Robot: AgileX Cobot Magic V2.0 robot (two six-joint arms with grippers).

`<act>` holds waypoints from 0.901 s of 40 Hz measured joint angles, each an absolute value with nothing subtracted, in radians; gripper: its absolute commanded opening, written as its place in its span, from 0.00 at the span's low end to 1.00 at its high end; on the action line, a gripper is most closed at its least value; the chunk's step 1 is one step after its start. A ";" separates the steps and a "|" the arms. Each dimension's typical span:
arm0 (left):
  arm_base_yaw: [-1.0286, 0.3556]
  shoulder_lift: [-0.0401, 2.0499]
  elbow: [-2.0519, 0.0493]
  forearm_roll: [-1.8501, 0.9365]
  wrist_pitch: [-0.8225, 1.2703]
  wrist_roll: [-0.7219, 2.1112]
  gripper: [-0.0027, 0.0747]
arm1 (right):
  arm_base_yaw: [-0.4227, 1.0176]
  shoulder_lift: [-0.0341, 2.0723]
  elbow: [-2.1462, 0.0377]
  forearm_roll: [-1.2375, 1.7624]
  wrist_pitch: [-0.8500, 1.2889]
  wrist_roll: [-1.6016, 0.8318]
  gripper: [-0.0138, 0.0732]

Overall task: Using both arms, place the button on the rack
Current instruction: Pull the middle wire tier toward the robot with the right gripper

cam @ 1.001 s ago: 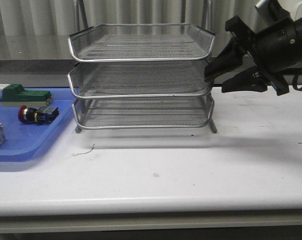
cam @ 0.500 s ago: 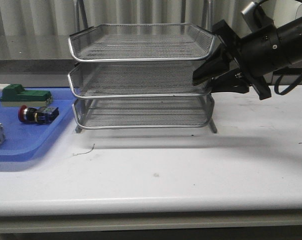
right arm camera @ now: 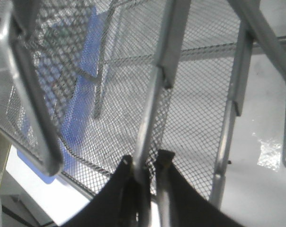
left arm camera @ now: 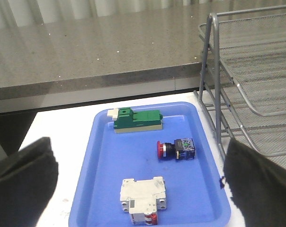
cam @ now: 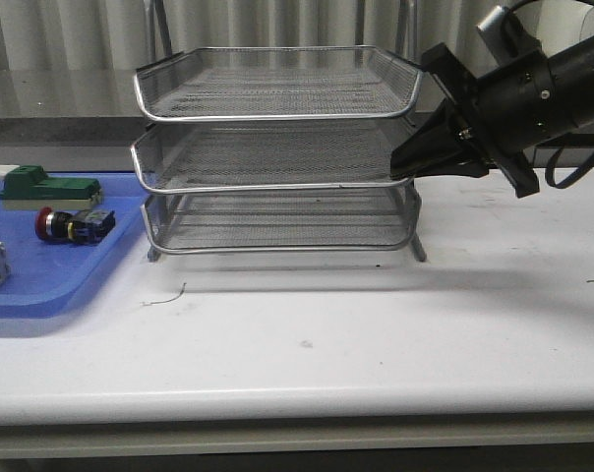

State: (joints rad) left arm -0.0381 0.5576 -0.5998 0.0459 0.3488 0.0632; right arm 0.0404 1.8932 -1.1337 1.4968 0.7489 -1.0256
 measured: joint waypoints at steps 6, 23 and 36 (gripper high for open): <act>-0.038 0.558 -0.600 0.046 0.349 0.063 0.91 | 0.020 1.893 -1.136 1.446 0.782 -1.013 0.27; -0.038 0.558 -0.600 0.046 0.349 0.063 0.91 | -0.027 1.893 -1.144 1.279 0.967 -0.963 0.27; -0.038 0.558 -0.600 0.046 0.349 0.063 0.91 | -0.036 1.893 -1.146 1.158 1.098 -0.927 0.27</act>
State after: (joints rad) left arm -0.0381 0.5576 -0.5998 0.0459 0.3488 0.0632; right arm -0.0359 1.8932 -1.1456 1.1580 1.0980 -0.9274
